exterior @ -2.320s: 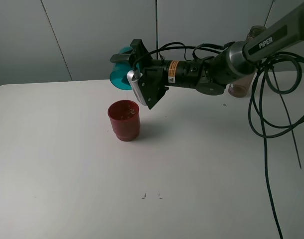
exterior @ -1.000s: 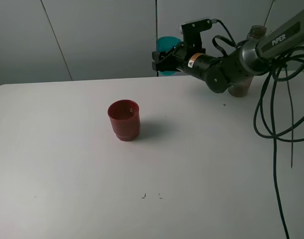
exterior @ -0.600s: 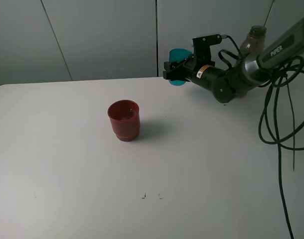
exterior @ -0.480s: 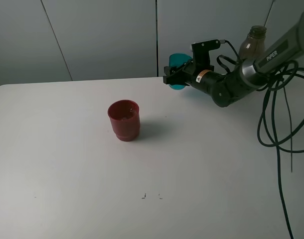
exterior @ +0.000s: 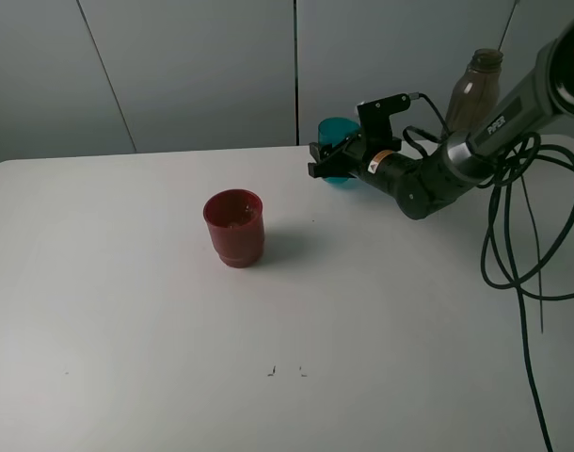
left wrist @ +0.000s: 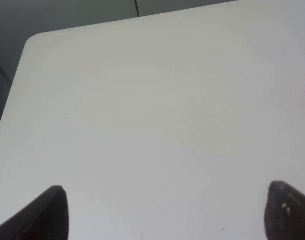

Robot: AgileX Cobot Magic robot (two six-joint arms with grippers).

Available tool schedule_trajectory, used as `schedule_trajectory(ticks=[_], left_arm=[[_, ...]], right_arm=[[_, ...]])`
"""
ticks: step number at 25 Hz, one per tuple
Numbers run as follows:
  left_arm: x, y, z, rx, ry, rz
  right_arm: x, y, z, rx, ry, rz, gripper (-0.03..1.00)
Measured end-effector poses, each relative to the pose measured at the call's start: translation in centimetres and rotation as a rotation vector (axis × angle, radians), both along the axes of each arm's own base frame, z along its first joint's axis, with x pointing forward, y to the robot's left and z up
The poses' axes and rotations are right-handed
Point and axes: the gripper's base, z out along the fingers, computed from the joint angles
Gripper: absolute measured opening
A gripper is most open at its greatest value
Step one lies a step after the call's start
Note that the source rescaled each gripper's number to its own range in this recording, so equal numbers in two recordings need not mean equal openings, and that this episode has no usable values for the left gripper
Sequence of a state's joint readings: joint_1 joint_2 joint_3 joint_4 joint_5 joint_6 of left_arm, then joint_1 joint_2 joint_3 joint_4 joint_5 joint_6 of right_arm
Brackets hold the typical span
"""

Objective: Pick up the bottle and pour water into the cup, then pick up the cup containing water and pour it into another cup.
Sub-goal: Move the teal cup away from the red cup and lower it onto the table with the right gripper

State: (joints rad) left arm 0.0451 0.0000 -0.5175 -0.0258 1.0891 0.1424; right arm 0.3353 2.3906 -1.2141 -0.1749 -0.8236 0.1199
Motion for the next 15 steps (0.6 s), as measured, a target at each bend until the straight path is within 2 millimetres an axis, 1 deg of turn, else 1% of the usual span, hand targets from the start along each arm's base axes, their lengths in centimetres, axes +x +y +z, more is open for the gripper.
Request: schedule_trajectory(ticks=[15], left_arm=[[0.0,0.0,0.0,0.0,0.0,0.0]], right_arm=[[-0.13,-0.09,-0.65,-0.018,0.04,-0.003,0.07]])
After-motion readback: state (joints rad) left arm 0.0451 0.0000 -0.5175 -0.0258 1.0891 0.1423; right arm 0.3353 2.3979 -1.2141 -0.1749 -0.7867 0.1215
